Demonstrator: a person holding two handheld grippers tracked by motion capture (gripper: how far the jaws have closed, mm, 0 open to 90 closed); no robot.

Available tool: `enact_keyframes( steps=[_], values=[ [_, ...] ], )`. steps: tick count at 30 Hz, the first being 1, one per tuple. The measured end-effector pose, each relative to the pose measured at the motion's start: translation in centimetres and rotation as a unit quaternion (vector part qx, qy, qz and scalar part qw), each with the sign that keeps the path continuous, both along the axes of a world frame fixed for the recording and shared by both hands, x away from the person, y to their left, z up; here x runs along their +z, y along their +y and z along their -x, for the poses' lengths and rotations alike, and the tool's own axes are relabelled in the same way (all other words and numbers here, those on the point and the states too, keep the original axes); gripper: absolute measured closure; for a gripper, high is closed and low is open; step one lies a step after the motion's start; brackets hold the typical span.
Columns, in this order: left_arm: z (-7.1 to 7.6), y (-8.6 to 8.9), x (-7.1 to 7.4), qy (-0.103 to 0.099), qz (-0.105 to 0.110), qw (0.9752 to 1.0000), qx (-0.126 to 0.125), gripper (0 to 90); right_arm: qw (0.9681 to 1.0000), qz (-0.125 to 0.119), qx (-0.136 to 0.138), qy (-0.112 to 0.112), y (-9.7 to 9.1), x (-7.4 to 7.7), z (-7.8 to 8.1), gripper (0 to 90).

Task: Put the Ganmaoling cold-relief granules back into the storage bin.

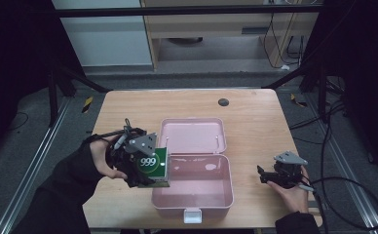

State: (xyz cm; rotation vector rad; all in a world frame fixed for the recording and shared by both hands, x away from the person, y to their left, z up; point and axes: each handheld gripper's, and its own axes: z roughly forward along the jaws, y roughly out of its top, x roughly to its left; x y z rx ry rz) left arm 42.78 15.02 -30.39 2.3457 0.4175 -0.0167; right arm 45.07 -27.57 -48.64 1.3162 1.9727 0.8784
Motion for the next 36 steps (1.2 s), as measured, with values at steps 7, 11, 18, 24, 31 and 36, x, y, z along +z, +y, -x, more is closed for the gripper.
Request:
enact_keyframes(
  steps=[7, 11, 18, 24, 31, 36],
  values=[
    [-0.2, -1.2, 0.2, -0.007, -0.008, 0.9997, -0.021, 14.4, 0.9999, -0.006, -0.004, 0.011, -0.1, 0.0, -0.1, 5.3],
    [-0.3, -1.7, 0.2, -0.012, -0.015, 0.9993, -0.033, 14.4, 0.9999, -0.009, -0.005, 0.013, -0.1, -0.1, -0.1, 5.3],
    [-0.6, -2.9, -0.1, -0.015, -0.016, 0.9989, -0.041, 14.4, 0.9999, -0.007, -0.001, 0.012, -0.1, -0.1, -0.1, 5.3],
    [-0.9, -3.7, -0.7, -0.014, -0.02, 0.9986, -0.047, 14.4, 0.9999, -0.007, 0.0, 0.012, 0.0, -0.1, -0.1, 5.4],
    [-1.2, -4.4, -1.7, -0.006, -0.017, 0.9989, -0.043, 14.4, 0.9999, -0.007, 0.0, 0.012, 0.0, -0.2, -0.1, 5.4],
    [-1.4, -4.6, -2.7, -0.002, -0.018, 0.9989, -0.042, 14.4, 0.9999, -0.006, 0.0, 0.013, 0.0, -0.2, -0.1, 5.4]
  ],
)
